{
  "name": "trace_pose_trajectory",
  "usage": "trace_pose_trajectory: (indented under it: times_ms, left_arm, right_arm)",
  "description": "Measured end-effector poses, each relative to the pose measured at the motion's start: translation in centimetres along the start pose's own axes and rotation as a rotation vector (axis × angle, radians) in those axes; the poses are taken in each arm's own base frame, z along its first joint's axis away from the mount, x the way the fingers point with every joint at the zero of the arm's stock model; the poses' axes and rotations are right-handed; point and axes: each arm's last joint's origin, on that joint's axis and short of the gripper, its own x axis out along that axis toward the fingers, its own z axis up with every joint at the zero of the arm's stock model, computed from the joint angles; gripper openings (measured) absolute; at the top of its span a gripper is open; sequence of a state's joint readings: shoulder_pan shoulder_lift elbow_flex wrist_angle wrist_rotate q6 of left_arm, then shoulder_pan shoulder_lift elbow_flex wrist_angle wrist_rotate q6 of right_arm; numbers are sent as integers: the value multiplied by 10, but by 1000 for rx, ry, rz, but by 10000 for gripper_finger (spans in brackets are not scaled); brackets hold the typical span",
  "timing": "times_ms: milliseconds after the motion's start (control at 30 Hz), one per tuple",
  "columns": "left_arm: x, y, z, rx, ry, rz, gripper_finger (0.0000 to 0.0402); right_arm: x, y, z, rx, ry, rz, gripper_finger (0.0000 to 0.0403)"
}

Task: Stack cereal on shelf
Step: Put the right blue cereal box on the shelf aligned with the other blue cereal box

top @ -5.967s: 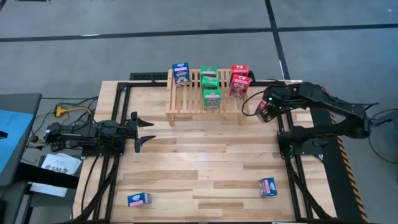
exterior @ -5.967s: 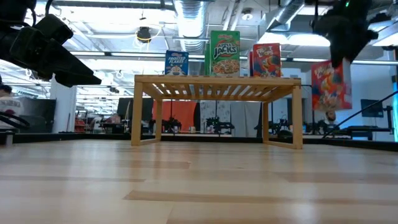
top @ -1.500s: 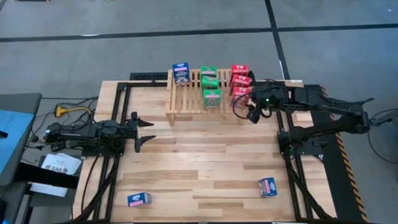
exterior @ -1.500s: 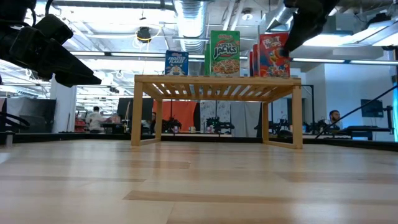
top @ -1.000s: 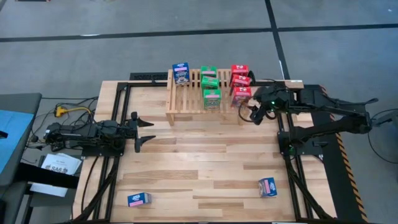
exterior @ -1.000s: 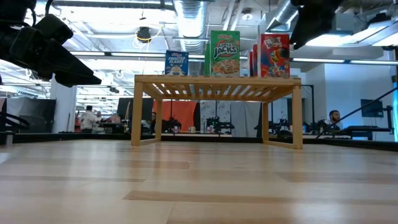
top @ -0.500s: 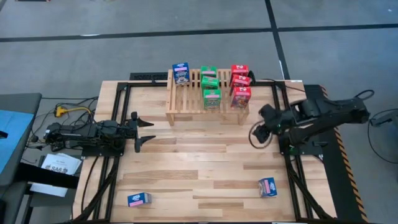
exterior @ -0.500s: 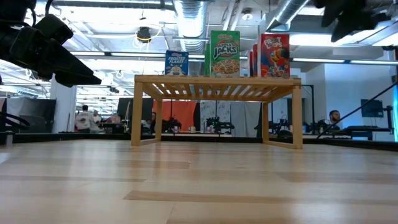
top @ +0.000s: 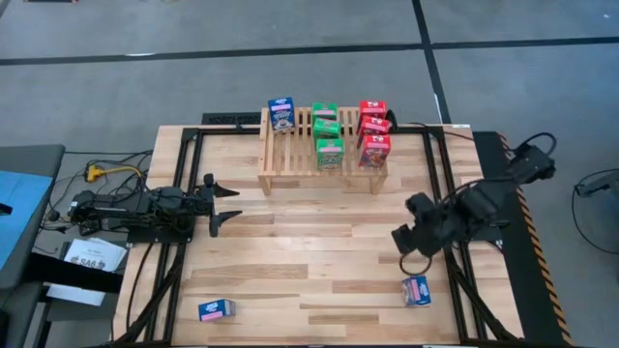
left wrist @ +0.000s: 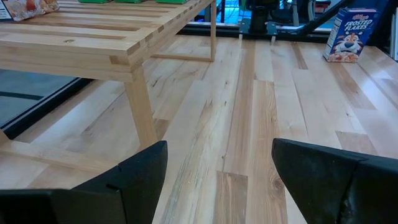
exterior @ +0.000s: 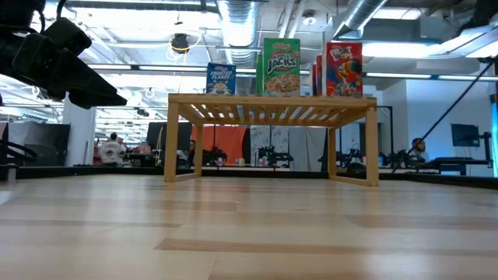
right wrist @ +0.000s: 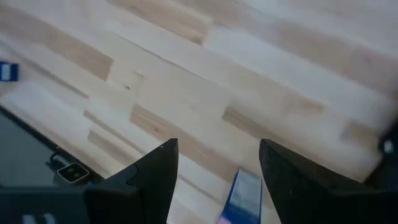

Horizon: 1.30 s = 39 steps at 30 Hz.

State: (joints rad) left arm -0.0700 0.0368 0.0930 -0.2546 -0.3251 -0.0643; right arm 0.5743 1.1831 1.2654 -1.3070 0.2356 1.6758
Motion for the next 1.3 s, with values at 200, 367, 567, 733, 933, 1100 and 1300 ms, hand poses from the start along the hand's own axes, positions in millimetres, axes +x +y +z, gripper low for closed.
trace_pose_trajectory:
  times_ms: [200, 367, 567, 733, 933, 1100, 1300]
  left_arm:
    - [0, 0, 0, 0, 0, 0, 279]
    - [0, 0, 0, 0, 0, 0, 279]
    - [0, 0, 0, 0, 0, 0, 279]
    - [0, 0, 0, 0, 0, 0, 279]
    - [0, 0, 0, 0, 0, 0, 279]
    - [0, 0, 0, 0, 0, 0, 279]
    - [0, 0, 0, 0, -1, 0, 279]
  right_arm:
    - [3, 17, -27, 140, 9, -95, 250]
    - [7, 29, -52, 227, 8, -134, 250]
    - [14, 41, -85, 296, 57, -200, 250]
    - [21, 45, -106, 262, 80, -258, 250]
    - [27, 43, -120, 219, 66, -285, 250]
    - [36, 41, -134, 194, 45, -329, 250]
    - [40, 39, -144, 172, 53, -342, 251]
